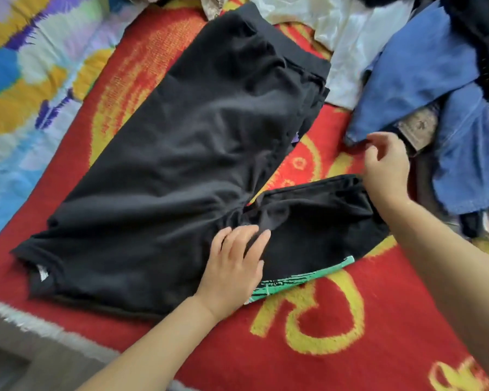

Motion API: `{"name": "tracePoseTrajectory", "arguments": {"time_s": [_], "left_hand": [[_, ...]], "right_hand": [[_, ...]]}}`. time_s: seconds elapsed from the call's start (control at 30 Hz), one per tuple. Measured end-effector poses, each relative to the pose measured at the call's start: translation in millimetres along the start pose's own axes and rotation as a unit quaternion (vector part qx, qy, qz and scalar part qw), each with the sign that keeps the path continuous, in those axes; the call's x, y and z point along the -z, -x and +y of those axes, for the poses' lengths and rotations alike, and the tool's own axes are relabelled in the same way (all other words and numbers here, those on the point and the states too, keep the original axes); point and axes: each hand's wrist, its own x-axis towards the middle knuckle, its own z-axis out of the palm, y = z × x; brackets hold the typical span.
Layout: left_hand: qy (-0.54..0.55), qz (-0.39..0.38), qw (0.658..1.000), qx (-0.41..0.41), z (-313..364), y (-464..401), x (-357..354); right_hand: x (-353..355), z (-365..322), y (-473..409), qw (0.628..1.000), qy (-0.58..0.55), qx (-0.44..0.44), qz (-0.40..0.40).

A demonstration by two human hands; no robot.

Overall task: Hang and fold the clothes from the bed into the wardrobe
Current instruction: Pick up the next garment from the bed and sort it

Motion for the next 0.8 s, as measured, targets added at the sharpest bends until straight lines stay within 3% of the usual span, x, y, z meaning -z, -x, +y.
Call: {"name": "tracePoseTrajectory", "arguments": {"time_s": [0.07, 0.17, 0.23, 0.3, 0.43, 0.5, 0.57, 0.63, 0.7, 0.8], "left_hand": [[-0.027, -0.074, 0.996, -0.042, 12, 41, -3], [-0.083, -0.209, 0.973, 0.048, 8, 86, -11], [-0.101, -0.207, 0.967, 0.105, 2, 94, -12], [-0.103, -0.208, 0.963, 0.134, -2, 90, -13], [-0.072, -0.188, 0.967, 0.154, -12, 74, -13], [-0.019, -0.169, 0.974, 0.152, -18, 68, -4], [0.085, -0.196, 0.963, 0.166, -18, 66, 12], [0.207, -0.235, 0.930, 0.192, -16, 65, 31], [0.330, -0.265, 0.875, 0.236, -15, 56, 54], [0.459, -0.289, 0.764, 0.351, -33, 41, 84]], "right_hand": [[23, 40, 37, 0.995, -0.019, -0.089, 0.038], [28, 102, 85, 0.943, -0.060, -0.322, 0.054], [16, 128, 100, 0.893, -0.092, -0.439, 0.030], [4, 125, 98, 0.889, -0.161, -0.428, -0.016], [-12, 76, 83, 0.818, -0.318, -0.462, -0.129], [-4, 54, 76, 0.803, -0.352, -0.467, -0.115], [12, 28, 74, 0.818, -0.362, -0.445, -0.022], [38, -8, 80, 0.854, -0.318, -0.403, 0.085], [53, -42, 82, 0.888, -0.283, -0.330, 0.148], [41, -119, 69, 0.898, -0.356, -0.230, 0.122]]}}
